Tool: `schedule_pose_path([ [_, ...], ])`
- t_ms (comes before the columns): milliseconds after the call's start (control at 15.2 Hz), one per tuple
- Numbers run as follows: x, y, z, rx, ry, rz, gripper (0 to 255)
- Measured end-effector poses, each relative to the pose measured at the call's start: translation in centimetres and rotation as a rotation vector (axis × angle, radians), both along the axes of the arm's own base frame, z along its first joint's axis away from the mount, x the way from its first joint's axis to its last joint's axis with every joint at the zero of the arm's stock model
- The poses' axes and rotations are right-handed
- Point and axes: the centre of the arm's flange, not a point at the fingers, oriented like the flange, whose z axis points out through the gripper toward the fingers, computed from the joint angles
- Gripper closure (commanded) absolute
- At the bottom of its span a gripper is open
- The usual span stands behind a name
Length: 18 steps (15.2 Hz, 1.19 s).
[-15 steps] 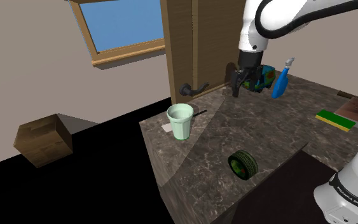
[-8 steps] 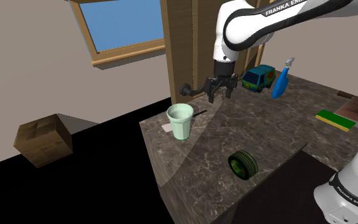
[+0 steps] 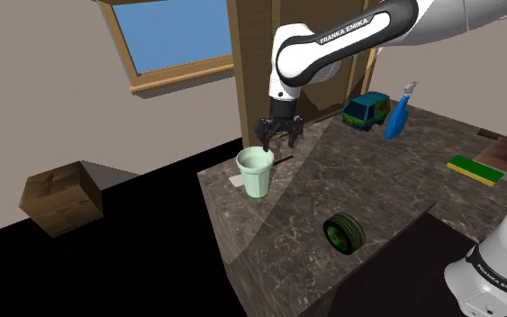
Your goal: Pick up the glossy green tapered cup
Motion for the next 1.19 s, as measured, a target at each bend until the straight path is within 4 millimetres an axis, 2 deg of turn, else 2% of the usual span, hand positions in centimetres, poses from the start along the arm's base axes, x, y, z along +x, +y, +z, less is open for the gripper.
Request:
schedule_pose_path([
  [198, 2.2, 1.6, -1.3, 0.016, 0.004, -0.018, 0],
  [660, 2.5, 1.7, -4.9, 0.02, 0.005, -0.022, 0],
  [726, 2.5, 1.7, -5.1, 0.02, 0.005, -0.022, 255],
  [1188, 2.6, 1.7, -5.3, 0.02, 0.005, -0.023, 255],
])
